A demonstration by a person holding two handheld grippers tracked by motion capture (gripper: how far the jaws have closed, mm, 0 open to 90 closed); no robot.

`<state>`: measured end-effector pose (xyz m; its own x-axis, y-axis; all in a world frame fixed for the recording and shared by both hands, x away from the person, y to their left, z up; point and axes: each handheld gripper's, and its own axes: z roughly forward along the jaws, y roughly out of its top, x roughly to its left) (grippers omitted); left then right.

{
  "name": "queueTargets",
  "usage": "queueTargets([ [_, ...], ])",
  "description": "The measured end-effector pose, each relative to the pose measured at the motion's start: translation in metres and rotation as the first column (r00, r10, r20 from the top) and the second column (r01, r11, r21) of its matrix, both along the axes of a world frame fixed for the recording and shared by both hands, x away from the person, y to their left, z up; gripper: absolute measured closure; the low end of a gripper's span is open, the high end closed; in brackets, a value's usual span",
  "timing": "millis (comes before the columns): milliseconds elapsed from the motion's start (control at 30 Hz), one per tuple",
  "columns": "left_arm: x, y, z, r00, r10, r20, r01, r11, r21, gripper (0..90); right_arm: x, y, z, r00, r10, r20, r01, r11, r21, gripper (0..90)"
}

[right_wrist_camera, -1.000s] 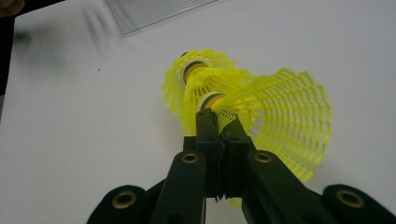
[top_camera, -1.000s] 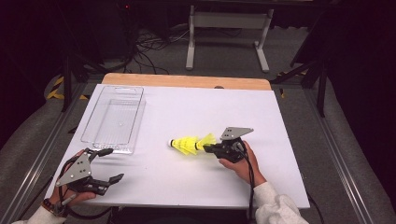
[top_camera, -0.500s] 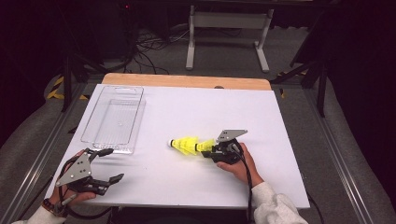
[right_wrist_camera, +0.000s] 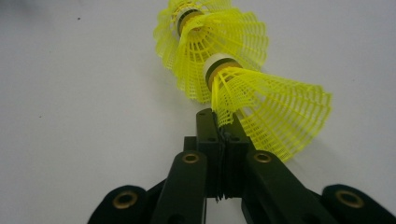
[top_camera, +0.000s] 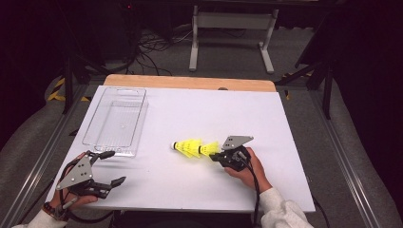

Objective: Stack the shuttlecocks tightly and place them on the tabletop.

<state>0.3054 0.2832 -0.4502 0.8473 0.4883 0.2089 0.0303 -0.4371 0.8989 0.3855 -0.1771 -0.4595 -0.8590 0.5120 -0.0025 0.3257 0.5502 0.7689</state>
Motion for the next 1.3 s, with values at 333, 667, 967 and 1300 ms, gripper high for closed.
queueTargets([
  [333, 0.0, 0.0, 0.0, 1.0, 0.002, 0.002, -0.002, 1.0, -0.005, 13.9, -0.005, 0.001, 0.01, 0.9986, -0.005, 0.052, 0.001, 0.997, 0.076, 90.0],
  [667, 0.001, 0.001, -0.001, 1.0, 0.003, -0.001, -0.003, 1.0, -0.004, 14.0, 0.001, 0.018, -0.001, 0.999, 0.019, 0.04, -0.022, 0.997, 0.071, 89.3],
  [967, 0.001, 0.0, -0.001, 1.0, -0.001, -0.003, 0.001, 1.0, 0.0, 14.2, 0.008, 0.025, -0.006, 0.9992, 0.027, 0.028, -0.029, 0.997, 0.07, 87.6],
  [1300, 0.001, 0.0, -0.001, 1.0, -0.003, 0.0, 0.003, 1.0, 0.003, 14.2, 0.011, 0.031, -0.014, 0.9988, 0.049, -0.006, -0.048, 0.998, 0.042, 72.2],
])
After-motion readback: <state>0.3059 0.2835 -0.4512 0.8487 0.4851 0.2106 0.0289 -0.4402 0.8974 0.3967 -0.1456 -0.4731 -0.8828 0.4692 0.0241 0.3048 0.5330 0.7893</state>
